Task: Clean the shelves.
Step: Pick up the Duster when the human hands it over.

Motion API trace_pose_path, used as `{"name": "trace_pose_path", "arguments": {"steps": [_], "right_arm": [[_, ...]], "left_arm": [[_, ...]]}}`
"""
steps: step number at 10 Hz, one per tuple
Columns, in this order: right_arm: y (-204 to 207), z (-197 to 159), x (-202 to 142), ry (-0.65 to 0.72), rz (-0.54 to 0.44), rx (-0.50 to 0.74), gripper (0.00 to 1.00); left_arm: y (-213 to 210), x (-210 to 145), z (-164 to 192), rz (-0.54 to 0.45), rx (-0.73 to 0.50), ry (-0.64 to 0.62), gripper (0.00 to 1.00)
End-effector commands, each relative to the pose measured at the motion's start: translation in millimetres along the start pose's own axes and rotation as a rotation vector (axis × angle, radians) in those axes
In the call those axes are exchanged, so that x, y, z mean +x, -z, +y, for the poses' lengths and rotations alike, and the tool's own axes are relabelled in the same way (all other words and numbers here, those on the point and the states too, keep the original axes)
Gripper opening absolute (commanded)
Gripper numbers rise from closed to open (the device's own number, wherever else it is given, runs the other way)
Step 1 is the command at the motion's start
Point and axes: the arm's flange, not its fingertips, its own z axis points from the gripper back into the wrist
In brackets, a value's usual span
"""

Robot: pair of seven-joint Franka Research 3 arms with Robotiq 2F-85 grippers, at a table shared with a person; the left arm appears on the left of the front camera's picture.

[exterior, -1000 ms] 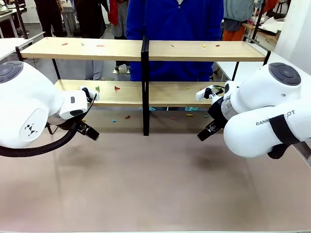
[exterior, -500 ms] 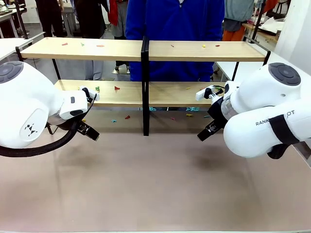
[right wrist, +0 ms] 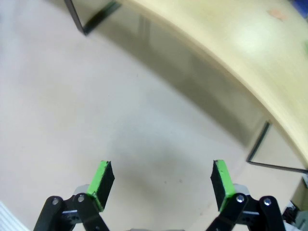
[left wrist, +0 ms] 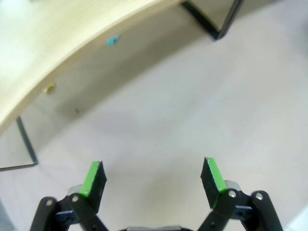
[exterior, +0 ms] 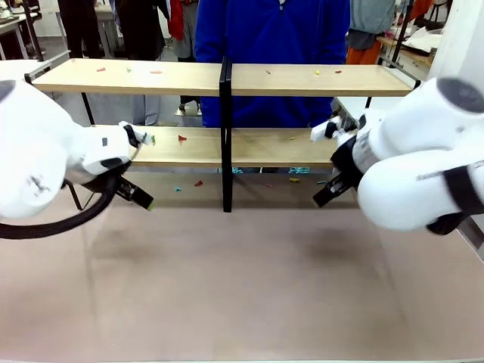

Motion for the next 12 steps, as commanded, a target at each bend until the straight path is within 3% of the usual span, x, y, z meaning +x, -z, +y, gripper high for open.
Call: {"name": "trace_pose_path", "arguments": {"steps": [1, 3, 6, 8, 10, 12], "right_arm": [[-96, -14, -10, 0.007, -0.062, 0.018, 1.0], [-172, -21, -24, -0.04, -0.159, 0.026, 1.0], [-243, -33, -38, -0.103, -0.293, 0.042, 1.0], [-264, -41, -42, -0.093, -0.341, 0.004, 1.0], [-268, -46, -43, -0.072, -0.361, 0.018, 1.0], [-273, -51, -45, -0.063, -0.388, 0.015, 1.0]], "left_arm": [[-115, -62, 16, -0.109, -0.046, 0.027, 1.0], [-191, -100, 9, -0.232, -0.038, 0.087, 1.0], [-264, -140, 13, -0.429, -0.046, 0.129, 1.0], [-272, -141, 10, -0.534, -0.035, 0.112, 1.0], [-273, -130, 10, -0.53, -0.045, 0.115, 1.0], [-271, -128, 9, -0.588, -0.049, 0.1, 1.0]]}}
